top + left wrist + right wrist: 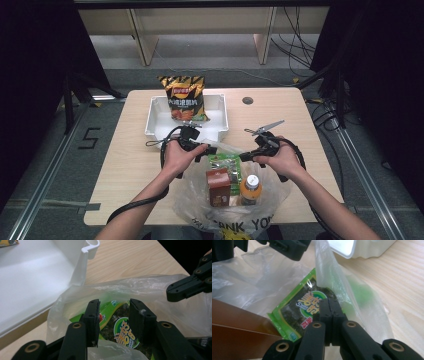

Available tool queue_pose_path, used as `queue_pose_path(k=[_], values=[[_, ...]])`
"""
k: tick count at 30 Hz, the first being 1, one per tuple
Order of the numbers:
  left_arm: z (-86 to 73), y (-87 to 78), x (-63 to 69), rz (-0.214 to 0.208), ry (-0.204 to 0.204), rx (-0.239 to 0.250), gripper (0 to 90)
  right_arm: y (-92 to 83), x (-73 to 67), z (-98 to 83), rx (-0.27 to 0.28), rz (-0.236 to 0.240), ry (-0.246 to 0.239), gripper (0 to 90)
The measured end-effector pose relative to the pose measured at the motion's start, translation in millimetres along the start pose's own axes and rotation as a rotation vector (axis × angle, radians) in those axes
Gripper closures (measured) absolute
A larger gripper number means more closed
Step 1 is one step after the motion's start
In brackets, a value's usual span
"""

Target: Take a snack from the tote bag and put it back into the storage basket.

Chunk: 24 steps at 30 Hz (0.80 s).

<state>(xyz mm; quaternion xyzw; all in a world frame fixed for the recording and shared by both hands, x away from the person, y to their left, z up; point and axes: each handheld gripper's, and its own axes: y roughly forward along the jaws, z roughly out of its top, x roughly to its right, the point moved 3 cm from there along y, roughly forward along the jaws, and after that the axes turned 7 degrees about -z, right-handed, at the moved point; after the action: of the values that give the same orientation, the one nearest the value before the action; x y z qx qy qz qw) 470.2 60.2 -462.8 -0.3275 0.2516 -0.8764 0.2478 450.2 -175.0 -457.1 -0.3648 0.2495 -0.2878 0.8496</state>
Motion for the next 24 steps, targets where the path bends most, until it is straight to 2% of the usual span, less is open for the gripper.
queue_pose_path(k=[2, 3, 5, 6, 7, 8, 9, 10, 12, 13, 15, 18, 20, 21, 22, 23, 24], values=[[-1.5, -0.1, 1.2, 0.011, 0.016, -0.022, 59.0, 1.2, 2.2, 2.1, 0.007, 0.009, 0.013, 90.0], [-2.3, -0.6, 2.4, 0.017, 0.028, -0.037, 58.6, 1.9, 1.9, 3.1, 0.004, -0.005, 0.017, 90.0], [-4.1, -0.4, 6.9, 0.013, 0.054, -0.076, 58.5, 5.4, 0.8, 4.4, -0.025, 0.028, 0.007, 84.0], [-5.1, 0.6, 9.9, 0.016, 0.055, -0.08, 58.3, 9.5, 0.5, 4.7, -0.043, 0.022, -0.028, 81.6], [-6.5, -1.6, 9.4, 0.029, 0.106, -0.129, 58.4, 12.4, -1.5, 5.0, -0.057, 0.029, -0.059, 79.8], [-7.8, -1.5, 9.6, 0.038, 0.136, -0.16, 58.8, 14.1, -3.2, 5.2, -0.094, 0.019, -0.082, 77.4], [-9.3, -0.7, 10.2, 0.052, 0.143, -0.183, 58.9, 17.3, -5.1, 6.1, -0.109, -0.001, -0.106, 73.9], [-10.2, 0.3, 9.0, 0.053, 0.154, -0.202, 59.0, 20.7, -8.3, 7.4, -0.132, 0.019, -0.1, 70.3], [-11.0, 3.5, 6.3, 0.055, 0.135, -0.21, 59.3, 30.5, -2.9, 8.9, -0.188, 0.021, -0.132, 63.5], [-10.9, 4.5, 4.4, 0.059, 0.124, -0.206, 59.4, 35.1, -0.9, 9.5, -0.21, 0.018, -0.121, 59.9], [-10.0, 5.7, 0.5, 0.064, 0.112, -0.197, 59.6, 43.8, 5.3, 11.3, -0.214, -0.038, -0.091, 53.5], [-8.8, 8.2, -4.6, 0.071, 0.096, -0.19, 59.9, 52.7, 15.4, 14.6, -0.204, -0.064, -0.028, 45.6], [-7.2, 10.2, -8.1, 0.082, 0.098, -0.186, 60.1, 57.2, 21.8, 16.8, -0.196, -0.088, 0.004, 43.3], [-6.2, 11.1, -9.4, 0.085, 0.095, -0.18, 60.1, 59.4, 23.8, 18.2, -0.189, -0.082, 0.024, 43.2], [-5.6, 12.0, -10.2, 0.092, 0.089, -0.172, 60.1, 61.0, 27.1, 19.1, -0.188, -0.09, 0.024, 42.7], [-5.1, 12.3, -11.2, 0.095, 0.092, -0.174, 60.1, 62.1, 26.0, 20.5, -0.184, -0.088, 0.051, 42.1], [-5.0, 12.9, -11.9, 0.099, 0.09, -0.17, 60.1, 63.4, 28.5, 21.4, -0.175, -0.105, 0.04, 41.5]])
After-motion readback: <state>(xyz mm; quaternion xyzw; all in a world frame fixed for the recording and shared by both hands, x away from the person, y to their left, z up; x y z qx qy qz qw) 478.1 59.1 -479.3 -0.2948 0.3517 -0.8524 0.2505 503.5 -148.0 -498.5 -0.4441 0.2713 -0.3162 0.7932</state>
